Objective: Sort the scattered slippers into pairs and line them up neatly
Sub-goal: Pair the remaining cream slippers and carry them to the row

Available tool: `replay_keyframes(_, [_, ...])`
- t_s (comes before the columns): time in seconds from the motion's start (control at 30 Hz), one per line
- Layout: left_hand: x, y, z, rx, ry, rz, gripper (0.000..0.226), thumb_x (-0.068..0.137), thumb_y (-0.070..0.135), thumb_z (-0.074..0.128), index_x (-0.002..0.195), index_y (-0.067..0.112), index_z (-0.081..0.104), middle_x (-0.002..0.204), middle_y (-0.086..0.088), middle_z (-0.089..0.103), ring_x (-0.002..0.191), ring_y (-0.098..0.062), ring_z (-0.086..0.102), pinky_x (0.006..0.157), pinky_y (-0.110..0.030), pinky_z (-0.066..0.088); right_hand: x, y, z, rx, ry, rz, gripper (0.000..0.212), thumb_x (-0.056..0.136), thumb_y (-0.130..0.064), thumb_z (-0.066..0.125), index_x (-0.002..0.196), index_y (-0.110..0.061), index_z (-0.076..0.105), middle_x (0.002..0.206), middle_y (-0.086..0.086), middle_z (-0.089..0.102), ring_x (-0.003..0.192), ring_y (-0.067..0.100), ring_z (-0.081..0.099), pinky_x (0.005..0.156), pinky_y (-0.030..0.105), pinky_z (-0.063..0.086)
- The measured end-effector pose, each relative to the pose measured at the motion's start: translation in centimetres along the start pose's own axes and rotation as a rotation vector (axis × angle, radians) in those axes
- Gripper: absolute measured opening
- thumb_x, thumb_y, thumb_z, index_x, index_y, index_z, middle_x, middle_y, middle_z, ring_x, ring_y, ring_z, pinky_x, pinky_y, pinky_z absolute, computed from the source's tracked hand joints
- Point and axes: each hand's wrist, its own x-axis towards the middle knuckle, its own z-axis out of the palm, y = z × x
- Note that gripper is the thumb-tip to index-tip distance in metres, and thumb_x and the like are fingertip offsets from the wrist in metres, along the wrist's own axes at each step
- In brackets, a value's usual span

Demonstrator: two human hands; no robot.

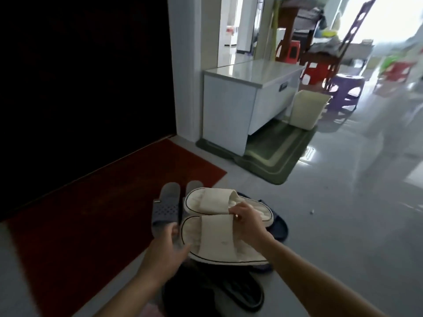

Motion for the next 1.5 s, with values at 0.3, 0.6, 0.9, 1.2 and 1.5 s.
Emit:
replay_keyframes(0.3, [7.1,4.8,8.9,0.003,-0.063,0.004,0.066,0.086,0.037,0.063,0.141,0.022,0.031,0.133,0.004,0.044,0.117,-0.013,0.045,0.094,-0.03,0.042,3.8,12.8,-5.3,-0.074,0.01,0.138,0.021,0.078,0.005,0.06,0.088,-0.006,0.075,0.091,0.012,0.066,0.087,0.03,0.061,0.074,0.033,0.044])
replay_keyframes(0.6, [8.0,2.4,10.2,-0.002,-0.041,-0.048,0.054,0.087,0.027,0.064,0.134,0.019,0.039,0.127,0.0,0.048,0.113,-0.014,0.048,0.093,-0.028,0.041,15.6,16.1,-19.1,-0.623,0.04,0.2,0.06,0.089,0.0,0.044,0.141,-0.027,0.035,0.141,0.013,0.04,0.116,0.031,0.051,0.082,0.036,0.052])
replay_keyframes(0.9, [8.1,0.0,9.1,-0.03,0.013,-0.06,0.061,0.086,0.029,0.065,0.139,0.021,0.035,0.119,0.008,0.045,0.106,-0.009,0.046,0.086,-0.024,0.038,10.1,16.3,-7.6,-0.887,-0.461,0.12,0.063,0.09,-0.016,0.052,0.144,-0.031,0.026,0.142,0.01,0.036,0.128,0.032,0.04,0.093,0.043,0.049])
replay_keyframes(1.2, [2.6,-7.9,1.7,0.011,0.143,-0.235,0.068,0.083,0.028,0.065,0.142,0.018,0.032,0.132,0.002,0.045,0.11,-0.01,0.045,0.09,-0.023,0.037,8.9,4.2,5.9,-0.696,-0.654,-0.245,0.06,0.092,-0.021,0.045,0.146,-0.03,0.019,0.149,0.008,0.026,0.132,0.033,0.033,0.095,0.048,0.043])
replay_keyframes(1.5, [-12.3,-19.8,-12.0,0.02,0.423,-0.527,0.059,0.085,0.022,0.065,0.137,0.011,0.038,0.126,-0.007,0.053,0.11,-0.021,0.054,0.097,-0.031,0.044,-1.2,-14.9,21.1,-0.474,-0.906,-0.627,0.068,0.093,-0.031,0.048,0.149,-0.031,0.011,0.152,0.002,0.022,0.133,0.025,0.034,0.103,0.04,0.04])
